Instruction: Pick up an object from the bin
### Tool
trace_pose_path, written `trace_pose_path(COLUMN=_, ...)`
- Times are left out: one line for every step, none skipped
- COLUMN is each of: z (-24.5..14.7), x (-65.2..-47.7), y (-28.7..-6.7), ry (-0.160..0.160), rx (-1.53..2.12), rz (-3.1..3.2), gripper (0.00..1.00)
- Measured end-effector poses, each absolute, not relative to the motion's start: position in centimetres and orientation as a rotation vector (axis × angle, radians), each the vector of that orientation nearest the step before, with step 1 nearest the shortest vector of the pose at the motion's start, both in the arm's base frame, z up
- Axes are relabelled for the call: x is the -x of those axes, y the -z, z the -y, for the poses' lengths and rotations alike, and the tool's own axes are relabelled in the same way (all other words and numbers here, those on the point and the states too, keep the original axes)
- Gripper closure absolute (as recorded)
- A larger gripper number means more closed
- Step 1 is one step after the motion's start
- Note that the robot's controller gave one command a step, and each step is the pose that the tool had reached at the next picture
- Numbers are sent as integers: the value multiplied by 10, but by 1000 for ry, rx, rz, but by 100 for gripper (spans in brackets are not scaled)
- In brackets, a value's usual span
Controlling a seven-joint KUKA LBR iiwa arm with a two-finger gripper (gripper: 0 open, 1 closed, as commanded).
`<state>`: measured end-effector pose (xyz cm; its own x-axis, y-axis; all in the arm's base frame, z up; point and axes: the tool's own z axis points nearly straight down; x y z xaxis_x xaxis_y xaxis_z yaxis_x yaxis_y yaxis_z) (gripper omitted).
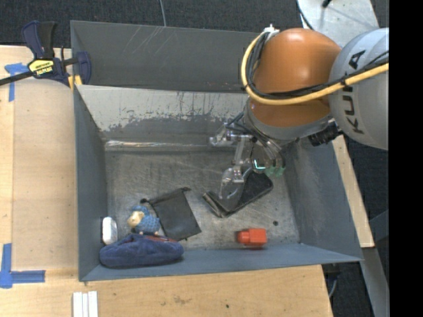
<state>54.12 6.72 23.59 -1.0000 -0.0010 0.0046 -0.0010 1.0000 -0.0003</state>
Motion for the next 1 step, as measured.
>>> trace_pose_path(z=-167, x=-530, y=-71, ry=-1, rx=-229, rz=3141, gripper=0)
